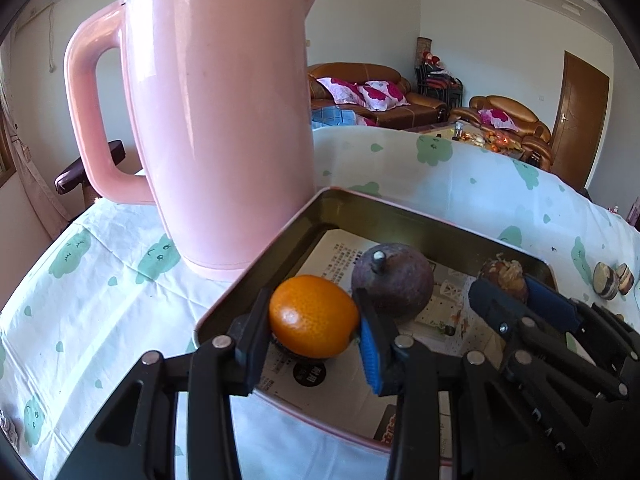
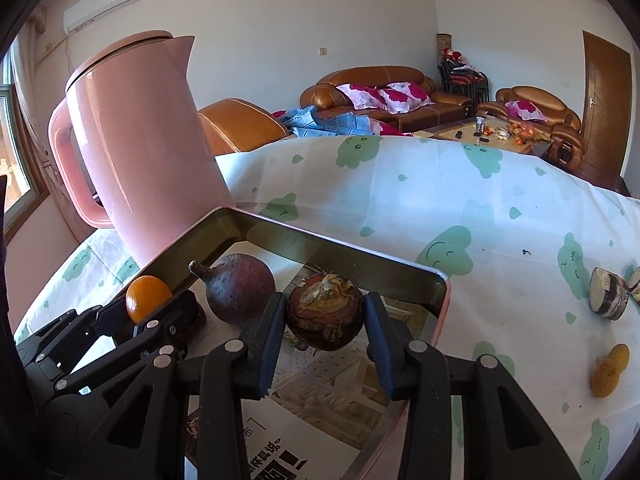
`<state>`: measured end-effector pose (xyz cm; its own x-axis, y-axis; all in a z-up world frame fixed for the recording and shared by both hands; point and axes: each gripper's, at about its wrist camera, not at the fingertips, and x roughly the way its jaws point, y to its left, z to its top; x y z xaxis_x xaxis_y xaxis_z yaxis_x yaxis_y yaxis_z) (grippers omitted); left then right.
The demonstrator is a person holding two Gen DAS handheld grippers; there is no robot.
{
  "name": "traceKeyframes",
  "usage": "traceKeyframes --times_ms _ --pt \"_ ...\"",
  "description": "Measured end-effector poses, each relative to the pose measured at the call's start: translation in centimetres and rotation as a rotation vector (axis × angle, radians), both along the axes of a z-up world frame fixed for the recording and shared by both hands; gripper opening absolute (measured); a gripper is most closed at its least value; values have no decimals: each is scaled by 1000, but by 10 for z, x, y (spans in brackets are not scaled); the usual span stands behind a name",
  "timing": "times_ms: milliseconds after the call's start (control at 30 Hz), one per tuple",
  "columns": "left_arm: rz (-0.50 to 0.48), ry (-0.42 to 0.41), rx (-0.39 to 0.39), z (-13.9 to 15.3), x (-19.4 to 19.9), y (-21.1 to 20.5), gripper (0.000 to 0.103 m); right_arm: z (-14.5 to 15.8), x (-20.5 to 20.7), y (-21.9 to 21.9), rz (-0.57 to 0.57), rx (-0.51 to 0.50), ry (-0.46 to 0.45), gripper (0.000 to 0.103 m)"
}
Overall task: Organize fruits
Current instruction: 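Open the right tool to drop the brown fruit while the left tool releases the orange into the tin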
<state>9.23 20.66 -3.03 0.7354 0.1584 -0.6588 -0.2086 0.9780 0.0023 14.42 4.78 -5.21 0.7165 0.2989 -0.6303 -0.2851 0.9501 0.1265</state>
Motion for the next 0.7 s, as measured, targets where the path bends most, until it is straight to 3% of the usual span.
traceKeyframes --times_ms 400,467,533,567,633,700 --pt "-2 -3 -7 0 1 1 42 4 -7 -11 36 94 -3 46" --pt "-6 -4 -7 -1 1 1 42 6 -11 -16 24 119 -27 52" --pt "-15 -10 -10 0 2 0 42 12 -21 -23 6 155 -85 71" --pt "-20 -13 -12 0 2 0 42 15 -26 -26 -7 162 -115 75" --pt "-32 -15 -8 1 2 -4 42 20 -35 -30 -28 154 -165 76" --pt "-44 -16 -7 2 2 -6 50 23 -41 -31 -68 122 -197 76"
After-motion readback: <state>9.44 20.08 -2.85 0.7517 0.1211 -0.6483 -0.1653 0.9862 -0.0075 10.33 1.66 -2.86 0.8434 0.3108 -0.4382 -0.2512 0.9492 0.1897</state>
